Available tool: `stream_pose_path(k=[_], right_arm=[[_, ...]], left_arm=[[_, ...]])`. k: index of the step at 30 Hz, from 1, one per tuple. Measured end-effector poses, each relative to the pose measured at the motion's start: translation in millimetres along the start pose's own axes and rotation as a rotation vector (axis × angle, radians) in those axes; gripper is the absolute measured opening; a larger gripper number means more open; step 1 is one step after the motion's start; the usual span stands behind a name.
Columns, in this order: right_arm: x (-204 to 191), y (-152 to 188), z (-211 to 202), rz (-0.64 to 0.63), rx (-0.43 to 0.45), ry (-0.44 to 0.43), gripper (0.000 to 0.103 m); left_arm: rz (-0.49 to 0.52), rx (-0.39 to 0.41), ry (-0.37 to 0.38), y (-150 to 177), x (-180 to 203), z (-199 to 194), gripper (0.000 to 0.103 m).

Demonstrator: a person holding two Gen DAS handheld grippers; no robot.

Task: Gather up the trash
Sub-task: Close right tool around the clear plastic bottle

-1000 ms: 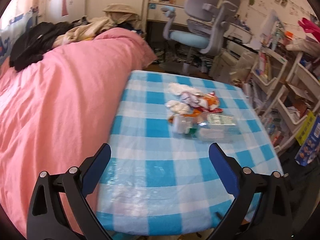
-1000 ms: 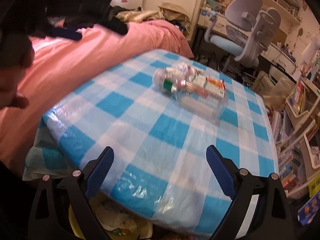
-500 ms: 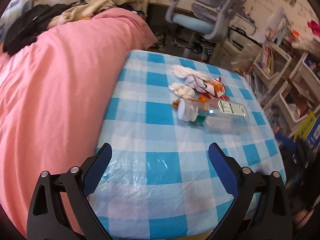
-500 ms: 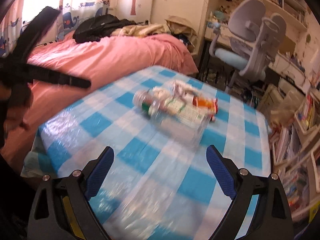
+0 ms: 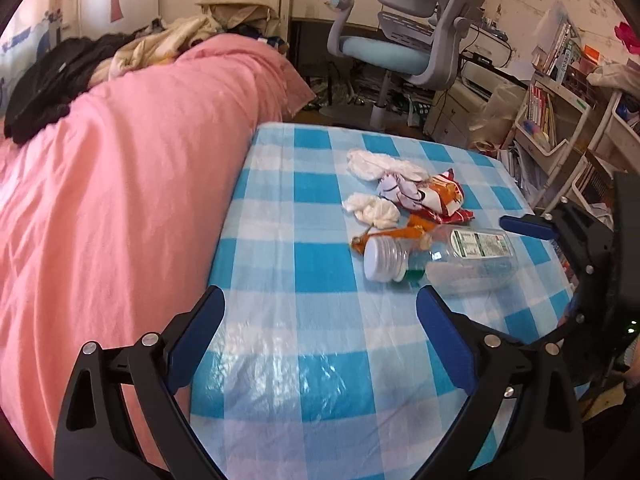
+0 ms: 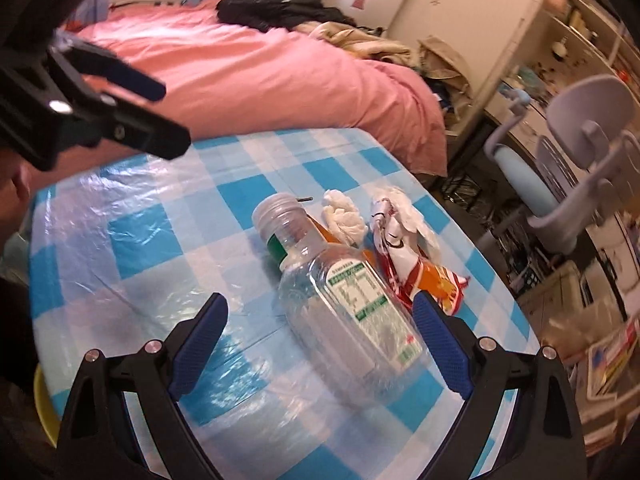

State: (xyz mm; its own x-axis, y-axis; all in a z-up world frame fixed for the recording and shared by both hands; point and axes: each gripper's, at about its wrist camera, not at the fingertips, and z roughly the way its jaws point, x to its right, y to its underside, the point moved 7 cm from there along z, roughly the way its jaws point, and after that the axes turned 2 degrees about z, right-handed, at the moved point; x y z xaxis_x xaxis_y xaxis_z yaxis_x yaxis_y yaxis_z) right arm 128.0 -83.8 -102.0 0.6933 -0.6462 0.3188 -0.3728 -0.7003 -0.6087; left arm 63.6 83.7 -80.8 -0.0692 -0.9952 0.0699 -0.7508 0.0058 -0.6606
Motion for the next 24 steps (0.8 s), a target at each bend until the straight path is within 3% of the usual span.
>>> stream_pose_path(k=[7, 10, 12, 13, 16, 18, 20, 24], right_arm=[[-4.3, -2.1, 22.3, -0.048, -0.089, -0.087, 0.088], [1.1, 0.5, 12.6, -0.008, -0.091, -0.071, 0.069], [9.1, 6.2, -0.3, 0.070, -0.094, -0.090, 0.050], [9.3, 8.8, -3.9, 0.086, -0.097, -0.101, 0.049], [8.4, 17.0, -8.5, 0.091, -0.101, -0.087, 0.050], [7.2, 14.4, -1.8, 0.084, -0.113, -0.088, 0.064], [3.6, 10.2, 7.2, 0.053, -0.141, -0.080, 0.069], [4.0, 17.1, 8.3, 0.049, -0.202, -0.100, 0.066]], left_arm=[[0.003, 0.004, -0.033, -10.7, -3.5, 6.0, 0.094], [-0.019, -0.018, -0.037, -11.0, -8.2, 15.0, 0.094], [-0.021, -0.031, -0.036, -9.9, -8.3, 21.2, 0.094], [-0.021, -0.040, -0.034, -9.0, -7.5, 25.2, 0.094], [-0.019, -0.064, -0.020, -7.2, -1.1, 35.7, 0.094], [-0.015, -0.072, -0.020, -6.9, 3.0, 39.5, 0.094], [0.001, -0.072, -0.019, -7.4, 9.7, 41.6, 0.094], [0.039, -0.067, -0.026, -11.3, 17.7, 46.9, 0.094]])
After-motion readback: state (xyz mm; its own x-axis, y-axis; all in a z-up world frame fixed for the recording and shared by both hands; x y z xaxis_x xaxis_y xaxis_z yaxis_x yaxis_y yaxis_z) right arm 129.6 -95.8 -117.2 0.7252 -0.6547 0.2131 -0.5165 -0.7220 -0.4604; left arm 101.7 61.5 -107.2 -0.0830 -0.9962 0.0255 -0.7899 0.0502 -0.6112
